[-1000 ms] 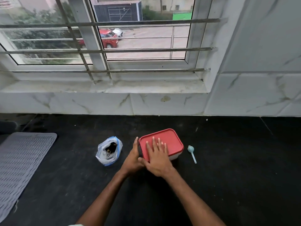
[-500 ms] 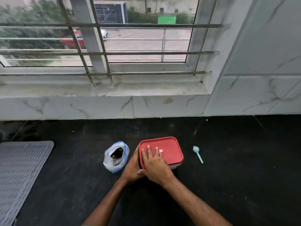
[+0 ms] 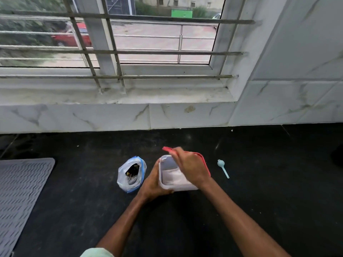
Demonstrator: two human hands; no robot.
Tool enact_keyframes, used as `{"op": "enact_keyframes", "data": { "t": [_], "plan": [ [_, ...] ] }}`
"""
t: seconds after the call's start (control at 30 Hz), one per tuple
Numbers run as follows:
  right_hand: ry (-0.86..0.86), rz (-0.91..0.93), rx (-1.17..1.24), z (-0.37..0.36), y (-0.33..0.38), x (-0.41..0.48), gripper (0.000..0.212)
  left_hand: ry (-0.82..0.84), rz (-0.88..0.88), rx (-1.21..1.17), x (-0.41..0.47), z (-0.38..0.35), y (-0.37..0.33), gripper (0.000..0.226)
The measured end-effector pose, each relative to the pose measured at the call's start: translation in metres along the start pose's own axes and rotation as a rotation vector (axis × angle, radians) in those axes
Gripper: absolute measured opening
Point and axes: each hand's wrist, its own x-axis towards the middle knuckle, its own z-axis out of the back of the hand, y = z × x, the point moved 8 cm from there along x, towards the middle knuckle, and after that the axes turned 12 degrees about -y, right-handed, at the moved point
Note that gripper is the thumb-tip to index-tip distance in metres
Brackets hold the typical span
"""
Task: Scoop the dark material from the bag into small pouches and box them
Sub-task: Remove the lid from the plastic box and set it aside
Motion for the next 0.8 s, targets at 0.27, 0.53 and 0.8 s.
{"op": "enact_keyframes", "data": {
  "t": [0.27,0.53,0.8],
  "plan": [
    [-0.66,-0.847,0.399,0.095,-0.126,0.023,0.039,0.161,-0.075,-0.146,-0.013,0.004,-0.017,0.12],
    [-0.686,-1.713,1.086,0.011,-0.233,-0.045,0.033,0.112,-0.063,0.055,-0.017,0.02,-0.01,0.137],
    [-0.415,-1.708,0.91,-0.031,-0.245,-0.058,0.033,-0.012,-0.159,0.437,-0.016,0.011,-0.03,0.095]
  ]
}}
